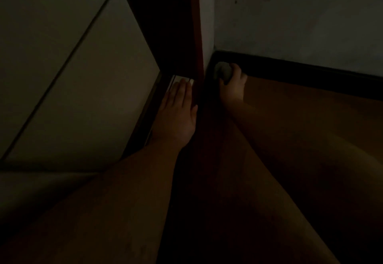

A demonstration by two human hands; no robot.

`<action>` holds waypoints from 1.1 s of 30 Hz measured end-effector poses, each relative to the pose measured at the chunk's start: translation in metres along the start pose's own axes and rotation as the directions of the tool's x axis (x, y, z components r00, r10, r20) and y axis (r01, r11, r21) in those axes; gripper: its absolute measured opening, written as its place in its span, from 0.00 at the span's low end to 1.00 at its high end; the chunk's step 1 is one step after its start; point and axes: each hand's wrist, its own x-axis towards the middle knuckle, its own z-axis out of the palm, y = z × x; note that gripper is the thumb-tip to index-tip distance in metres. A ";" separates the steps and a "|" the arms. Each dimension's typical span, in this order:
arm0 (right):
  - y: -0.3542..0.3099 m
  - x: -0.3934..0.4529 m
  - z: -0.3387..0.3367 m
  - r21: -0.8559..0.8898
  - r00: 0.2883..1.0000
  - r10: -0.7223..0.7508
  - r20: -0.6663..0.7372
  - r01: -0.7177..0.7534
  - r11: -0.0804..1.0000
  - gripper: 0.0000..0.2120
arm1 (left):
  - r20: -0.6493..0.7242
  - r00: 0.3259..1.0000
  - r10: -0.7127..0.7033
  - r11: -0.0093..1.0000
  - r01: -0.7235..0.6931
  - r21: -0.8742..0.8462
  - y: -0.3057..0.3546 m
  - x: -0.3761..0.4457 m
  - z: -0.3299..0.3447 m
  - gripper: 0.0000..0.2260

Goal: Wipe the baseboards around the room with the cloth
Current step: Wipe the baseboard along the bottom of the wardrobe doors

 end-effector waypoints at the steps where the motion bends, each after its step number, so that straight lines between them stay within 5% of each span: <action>1: 0.000 0.007 0.002 -0.007 1.000 -0.005 0.001 0.005 1.000 0.28 | 0.001 1.000 0.003 1.000 -0.003 0.003 0.000 0.000 0.000 0.28; 14: 0.027 -0.044 -0.003 0.051 0.973 -0.152 0.171 0.146 0.988 0.29 | 0.030 0.999 0.012 1.000 -0.013 0.019 -0.001 0.002 -0.002 0.27; 25: 0.065 -0.158 -0.021 0.194 0.862 -0.335 0.382 0.279 0.940 0.27 | 0.041 0.999 -0.004 1.000 0.004 0.009 0.003 0.001 -0.009 0.26; 33: 0.044 -0.070 -0.040 0.170 0.994 -0.094 0.064 0.082 0.982 0.28 | 0.034 0.999 -0.004 1.000 0.005 -0.019 0.001 0.002 -0.003 0.27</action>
